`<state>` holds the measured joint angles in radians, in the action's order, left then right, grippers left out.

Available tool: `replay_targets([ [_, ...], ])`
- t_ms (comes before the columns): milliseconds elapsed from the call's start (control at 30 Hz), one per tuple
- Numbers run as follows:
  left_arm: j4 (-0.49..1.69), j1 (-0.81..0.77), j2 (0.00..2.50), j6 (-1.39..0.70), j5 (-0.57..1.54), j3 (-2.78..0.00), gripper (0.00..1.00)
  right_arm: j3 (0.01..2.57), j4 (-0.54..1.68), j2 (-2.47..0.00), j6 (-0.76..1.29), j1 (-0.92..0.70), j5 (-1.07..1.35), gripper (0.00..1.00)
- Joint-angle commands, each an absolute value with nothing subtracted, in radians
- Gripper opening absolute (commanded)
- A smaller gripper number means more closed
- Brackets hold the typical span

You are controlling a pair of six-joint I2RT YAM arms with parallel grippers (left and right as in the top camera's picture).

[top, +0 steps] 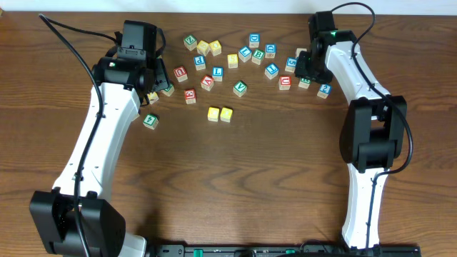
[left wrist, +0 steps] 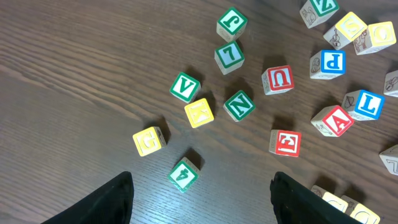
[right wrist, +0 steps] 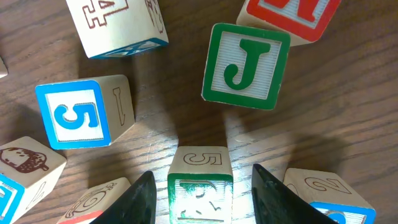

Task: Spell out CORL
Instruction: 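Close the right gripper on the green R block and lift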

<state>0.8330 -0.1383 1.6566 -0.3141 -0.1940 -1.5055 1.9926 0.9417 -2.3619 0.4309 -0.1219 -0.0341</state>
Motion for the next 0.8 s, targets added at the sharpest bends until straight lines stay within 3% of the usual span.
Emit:
replay_targets([
  [0, 0.837, -0.134, 1.647, -0.309, -0.21, -1.539, 0.7, 1.988, 0.939, -2.364, 0.417, -0.12, -0.039, 0.43],
  [467, 0.837, -0.134, 1.647, -0.309, -0.21, -1.539, 0.7, 1.934, 0.919, -2.365, 0.417, -0.118, -0.039, 0.39],
  [767, 0.837, -0.134, 1.647, -0.309, -0.211, -1.539, 0.69, 1.941, 0.91, -2.364, 0.402, -0.108, -0.039, 0.29],
])
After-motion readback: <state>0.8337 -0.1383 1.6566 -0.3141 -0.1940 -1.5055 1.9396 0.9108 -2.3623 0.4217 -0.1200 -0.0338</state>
